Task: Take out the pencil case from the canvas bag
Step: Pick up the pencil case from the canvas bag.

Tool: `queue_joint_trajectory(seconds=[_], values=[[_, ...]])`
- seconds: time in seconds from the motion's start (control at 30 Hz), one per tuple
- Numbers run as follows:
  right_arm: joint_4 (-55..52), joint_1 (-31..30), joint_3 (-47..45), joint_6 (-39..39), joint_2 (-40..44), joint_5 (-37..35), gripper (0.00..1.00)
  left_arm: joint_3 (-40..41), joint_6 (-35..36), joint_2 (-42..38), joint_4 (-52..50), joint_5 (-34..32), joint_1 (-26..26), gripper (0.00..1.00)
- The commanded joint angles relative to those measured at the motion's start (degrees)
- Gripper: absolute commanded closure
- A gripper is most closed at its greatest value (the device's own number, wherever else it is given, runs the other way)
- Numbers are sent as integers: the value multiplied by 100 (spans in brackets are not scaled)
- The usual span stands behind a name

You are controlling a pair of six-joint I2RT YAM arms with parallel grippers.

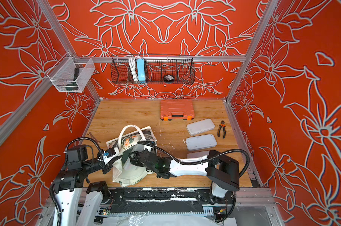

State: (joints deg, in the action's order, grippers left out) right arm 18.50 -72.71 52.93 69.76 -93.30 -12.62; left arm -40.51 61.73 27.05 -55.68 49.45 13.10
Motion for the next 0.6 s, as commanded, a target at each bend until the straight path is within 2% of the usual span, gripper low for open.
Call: queue_joint_trajectory(seconds=[0.0,0.17,0.27,0.4,0.57], values=[[244,12,-146,-65,375,-308,41,-43,190,69,-223,-299,-54,100],[68,-15,-243,-263,655,-433,41,-40,233,202,-222,-574,-237,100],[269,-15,-286,-633,733,-305,40,-53,152,235,-194,-781,-371,100],[615,-15,-266,-1094,686,72,40,-96,-231,250,29,-850,-482,100],[314,-37,134,-1607,575,541,41,-207,-844,446,466,-1147,-606,100]])
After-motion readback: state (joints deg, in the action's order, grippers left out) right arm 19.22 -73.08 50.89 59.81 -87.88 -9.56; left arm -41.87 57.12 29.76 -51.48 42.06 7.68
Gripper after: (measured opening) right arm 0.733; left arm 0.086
